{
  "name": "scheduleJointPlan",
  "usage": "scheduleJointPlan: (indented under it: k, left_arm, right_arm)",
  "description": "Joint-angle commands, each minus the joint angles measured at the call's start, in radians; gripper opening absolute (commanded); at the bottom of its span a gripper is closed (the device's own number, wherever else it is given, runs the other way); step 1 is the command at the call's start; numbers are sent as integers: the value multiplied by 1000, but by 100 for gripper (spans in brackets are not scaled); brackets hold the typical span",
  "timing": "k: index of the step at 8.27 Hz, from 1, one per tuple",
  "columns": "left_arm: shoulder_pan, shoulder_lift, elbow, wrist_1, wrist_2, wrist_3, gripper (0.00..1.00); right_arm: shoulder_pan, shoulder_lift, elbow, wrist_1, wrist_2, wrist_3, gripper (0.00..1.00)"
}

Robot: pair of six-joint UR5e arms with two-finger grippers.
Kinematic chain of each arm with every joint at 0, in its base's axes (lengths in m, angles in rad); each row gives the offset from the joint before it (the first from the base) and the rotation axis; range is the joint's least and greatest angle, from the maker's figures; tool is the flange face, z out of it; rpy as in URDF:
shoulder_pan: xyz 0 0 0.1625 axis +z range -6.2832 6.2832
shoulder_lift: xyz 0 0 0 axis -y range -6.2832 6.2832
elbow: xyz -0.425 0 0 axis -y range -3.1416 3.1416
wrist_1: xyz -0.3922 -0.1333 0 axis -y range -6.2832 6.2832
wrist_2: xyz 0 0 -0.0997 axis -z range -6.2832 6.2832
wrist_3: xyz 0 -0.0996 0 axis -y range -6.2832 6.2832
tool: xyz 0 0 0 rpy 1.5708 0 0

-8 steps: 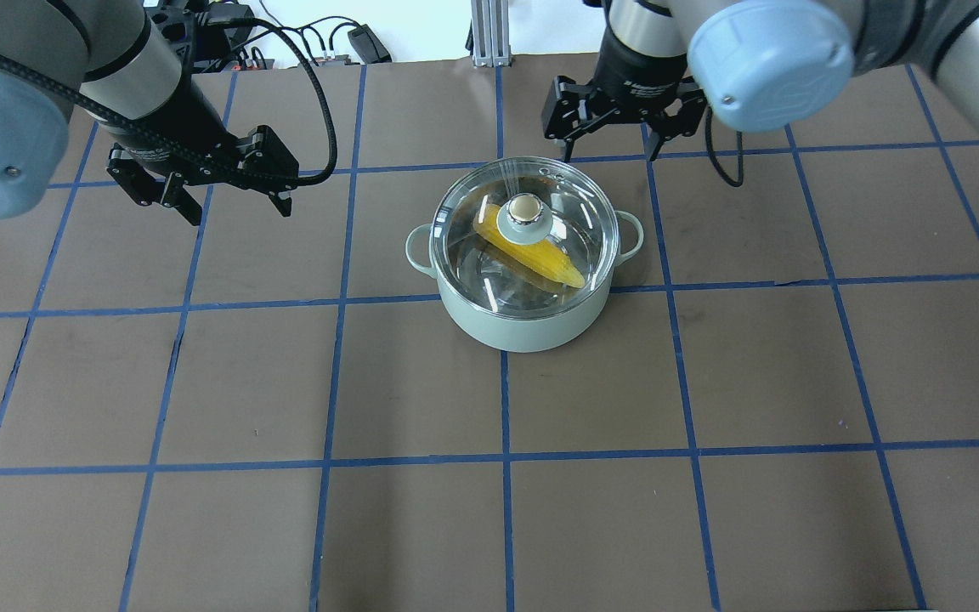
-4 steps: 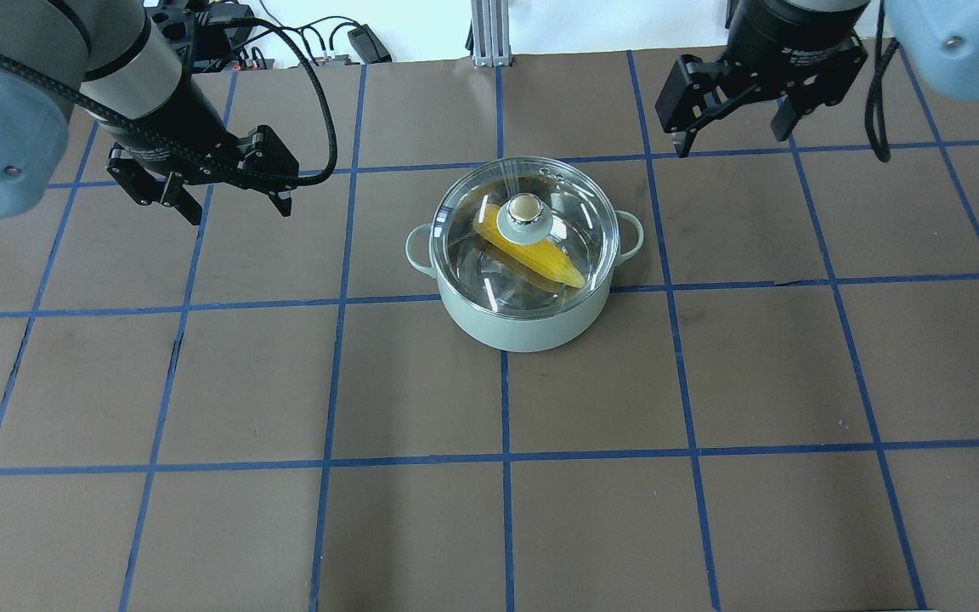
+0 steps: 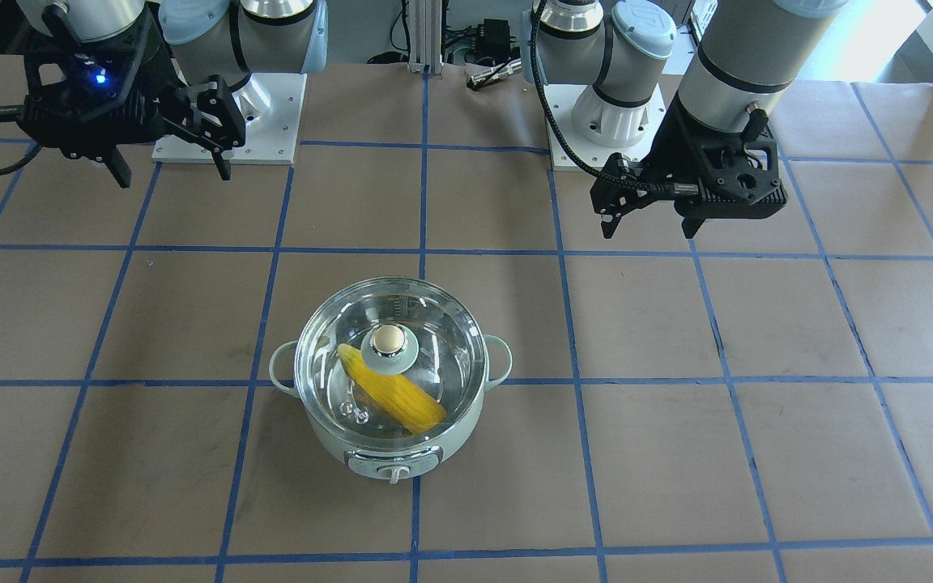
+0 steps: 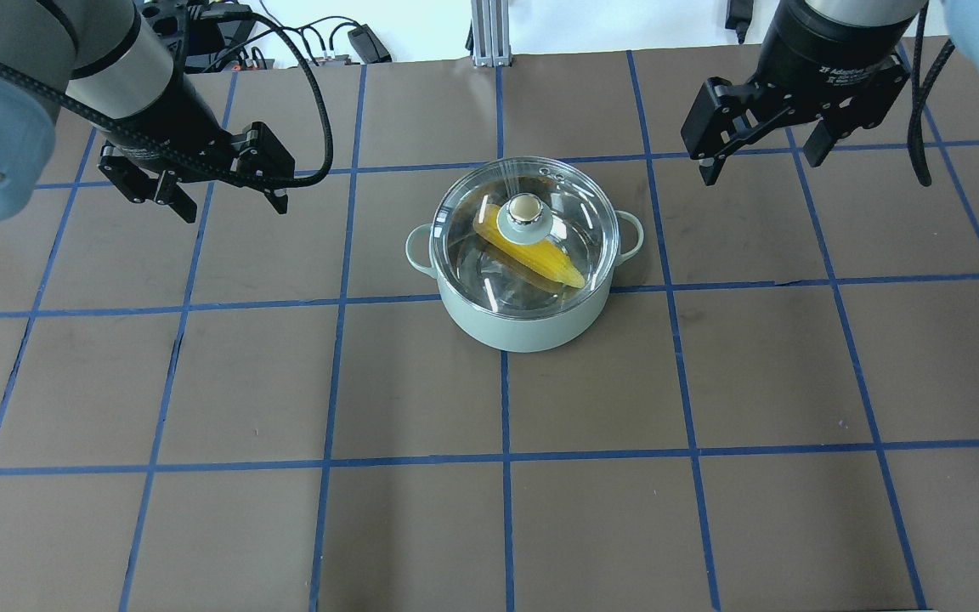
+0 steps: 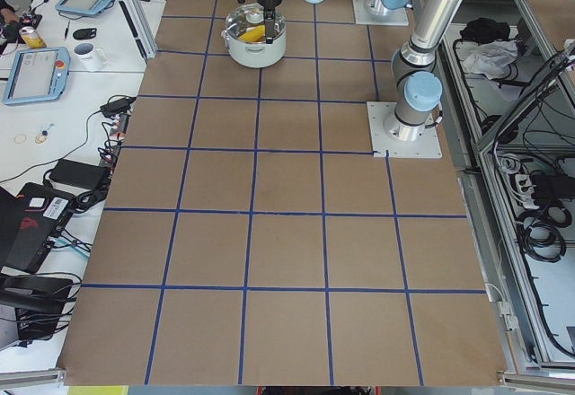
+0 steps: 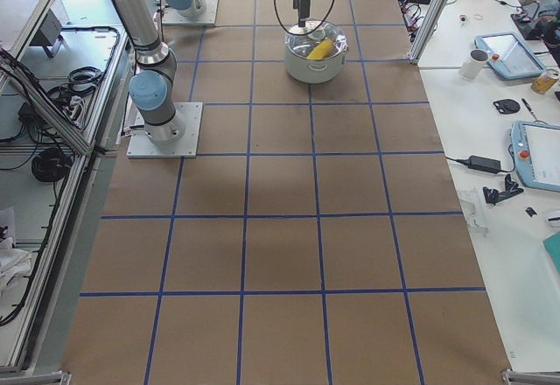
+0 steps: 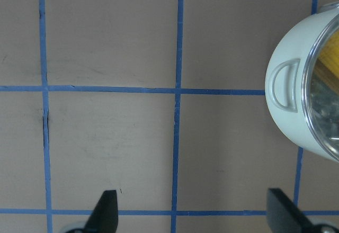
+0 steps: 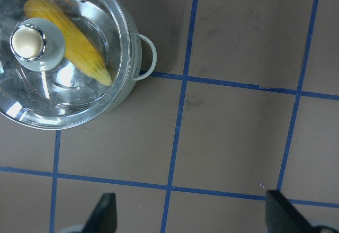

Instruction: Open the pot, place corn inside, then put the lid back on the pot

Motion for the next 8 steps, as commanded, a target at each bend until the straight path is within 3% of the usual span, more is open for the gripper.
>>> scheduleJointPlan:
  k: [1,8]
  left_arm:
    - [0,2,0,0,0,-2,100]
    - [0,0,0,0,0,0,100]
  right_arm:
    - [1,-1,3,3,0,-2,100]
    - [4,5,5,0,0,10,100]
